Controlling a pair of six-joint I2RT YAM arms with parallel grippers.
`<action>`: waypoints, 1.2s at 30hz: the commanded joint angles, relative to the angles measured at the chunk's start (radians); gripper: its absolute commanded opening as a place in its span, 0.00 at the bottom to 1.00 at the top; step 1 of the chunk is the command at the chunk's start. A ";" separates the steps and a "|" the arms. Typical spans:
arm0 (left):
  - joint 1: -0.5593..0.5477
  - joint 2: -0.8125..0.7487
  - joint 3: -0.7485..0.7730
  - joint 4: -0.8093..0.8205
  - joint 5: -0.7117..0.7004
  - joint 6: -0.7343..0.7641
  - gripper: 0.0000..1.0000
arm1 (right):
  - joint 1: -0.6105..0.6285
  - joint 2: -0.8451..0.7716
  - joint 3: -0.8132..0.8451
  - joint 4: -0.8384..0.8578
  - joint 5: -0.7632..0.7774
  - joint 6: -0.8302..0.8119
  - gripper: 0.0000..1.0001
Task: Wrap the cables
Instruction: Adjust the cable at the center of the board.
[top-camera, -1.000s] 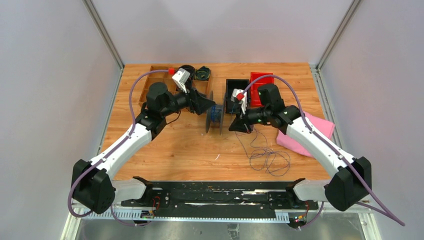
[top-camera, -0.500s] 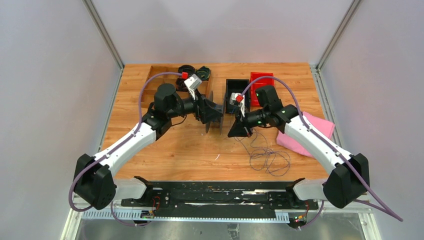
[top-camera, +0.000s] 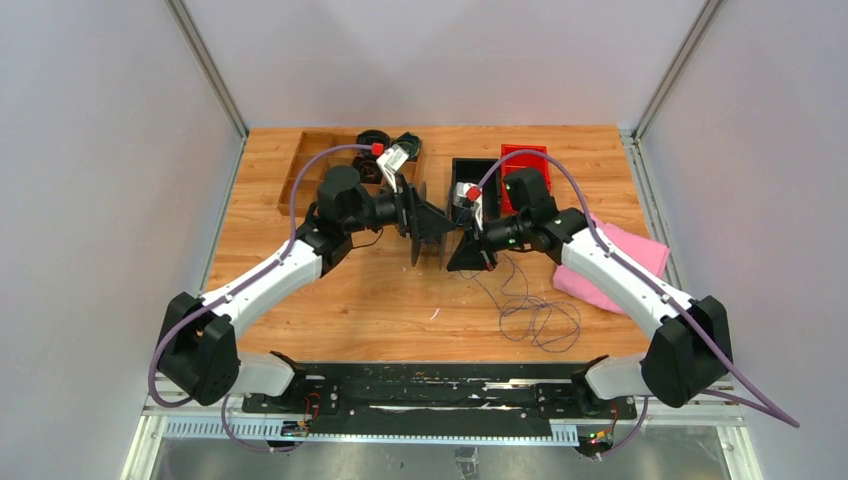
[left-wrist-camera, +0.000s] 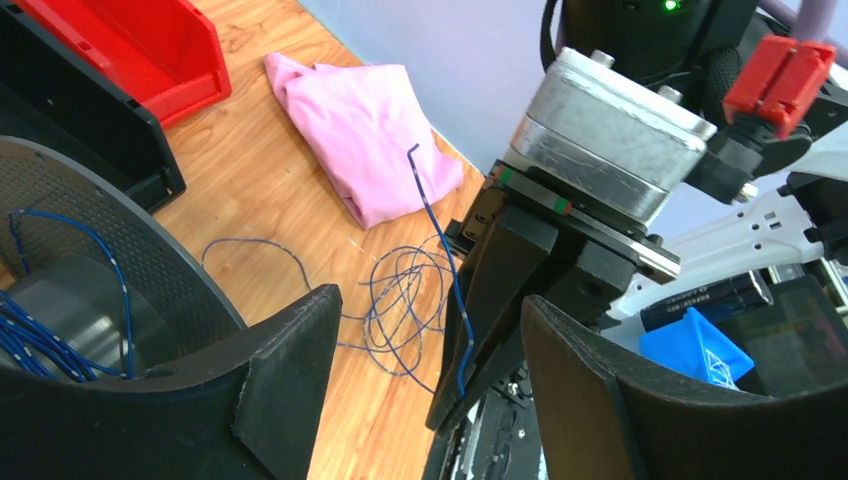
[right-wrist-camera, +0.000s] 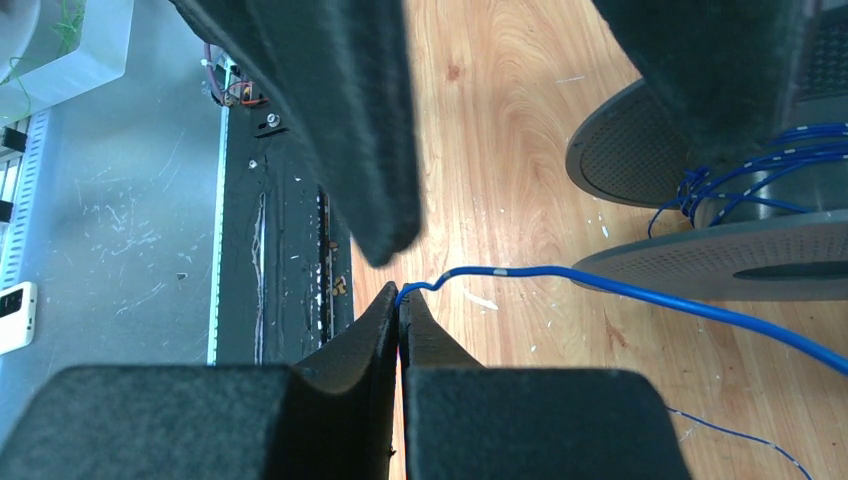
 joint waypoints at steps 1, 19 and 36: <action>-0.008 0.014 0.031 0.042 -0.016 -0.028 0.69 | 0.031 0.003 0.047 0.039 -0.023 0.019 0.01; -0.037 0.039 0.051 0.049 -0.012 -0.045 0.38 | 0.075 0.003 0.038 0.066 0.018 0.034 0.01; 0.022 -0.064 -0.061 0.108 -0.125 -0.095 0.00 | 0.044 -0.111 -0.052 0.124 0.167 0.074 0.01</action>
